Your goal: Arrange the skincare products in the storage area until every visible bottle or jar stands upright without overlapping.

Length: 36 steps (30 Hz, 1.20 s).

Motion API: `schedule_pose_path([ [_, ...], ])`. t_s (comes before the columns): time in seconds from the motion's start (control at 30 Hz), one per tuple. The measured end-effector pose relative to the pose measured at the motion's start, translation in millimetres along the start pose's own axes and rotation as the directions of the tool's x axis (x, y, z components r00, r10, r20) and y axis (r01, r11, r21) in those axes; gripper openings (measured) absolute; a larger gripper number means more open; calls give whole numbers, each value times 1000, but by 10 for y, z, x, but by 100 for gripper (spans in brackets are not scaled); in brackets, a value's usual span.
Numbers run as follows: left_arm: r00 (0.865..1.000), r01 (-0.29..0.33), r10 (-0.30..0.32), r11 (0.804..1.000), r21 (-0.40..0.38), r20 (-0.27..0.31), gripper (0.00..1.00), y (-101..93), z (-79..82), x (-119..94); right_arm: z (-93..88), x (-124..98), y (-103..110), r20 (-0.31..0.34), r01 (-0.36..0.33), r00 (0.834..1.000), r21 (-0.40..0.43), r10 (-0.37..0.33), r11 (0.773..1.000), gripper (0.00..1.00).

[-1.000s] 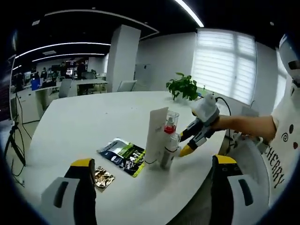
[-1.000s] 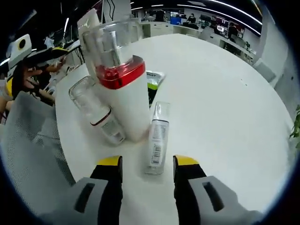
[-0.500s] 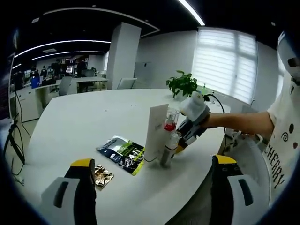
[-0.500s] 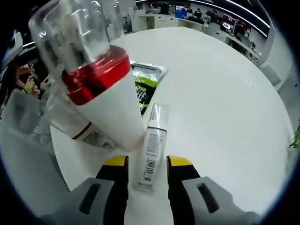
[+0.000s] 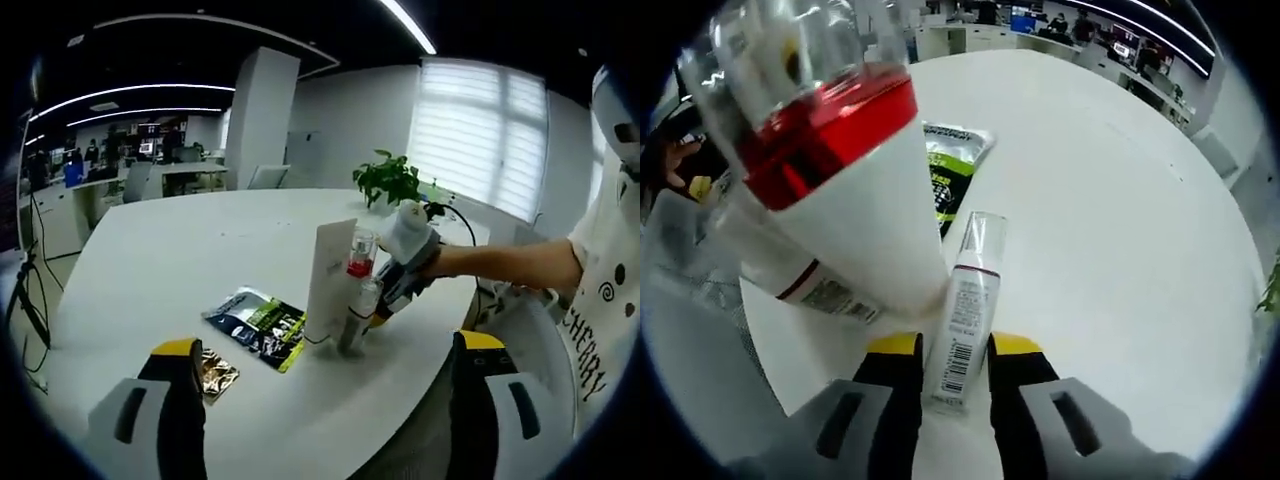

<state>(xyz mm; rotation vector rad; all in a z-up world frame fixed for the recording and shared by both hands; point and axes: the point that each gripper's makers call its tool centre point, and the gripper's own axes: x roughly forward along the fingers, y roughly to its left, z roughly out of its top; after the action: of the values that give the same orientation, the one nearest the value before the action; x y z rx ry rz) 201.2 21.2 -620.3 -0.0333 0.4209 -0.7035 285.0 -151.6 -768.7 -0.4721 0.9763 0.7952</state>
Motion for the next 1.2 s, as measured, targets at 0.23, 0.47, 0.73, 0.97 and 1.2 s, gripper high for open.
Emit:
schedule_pose_path([
  [0.23, 1000, 13, -13, 1000, -13, 11, 99, -51, -26, 25, -93, -57, -71, 3, 16, 1000, 15, -16, 1000, 21],
  [0.47, 999, 43, -43, 999, -4, 14, 98, -125, -19, 57, -256, -254, -143, 17, 44, 999, 101, -46, 994, 20],
  [0.73, 995, 88, -88, 996, -6, 38, 96, -233, 48, 107, -344, -598, -144, 157, 1, 987, 266, -45, 964, 20],
  [0.97, 989, 134, -132, 991, -17, 64, 95, -355, 99, 126, -266, -1083, -41, 337, -83, 940, 379, -54, 922, 19],
  [1.2, 973, 203, -192, 976, -77, 128, 93, -470, 200, 114, 21, -1568, 175, 498, -161, 866, 347, -36, 924, 20],
])
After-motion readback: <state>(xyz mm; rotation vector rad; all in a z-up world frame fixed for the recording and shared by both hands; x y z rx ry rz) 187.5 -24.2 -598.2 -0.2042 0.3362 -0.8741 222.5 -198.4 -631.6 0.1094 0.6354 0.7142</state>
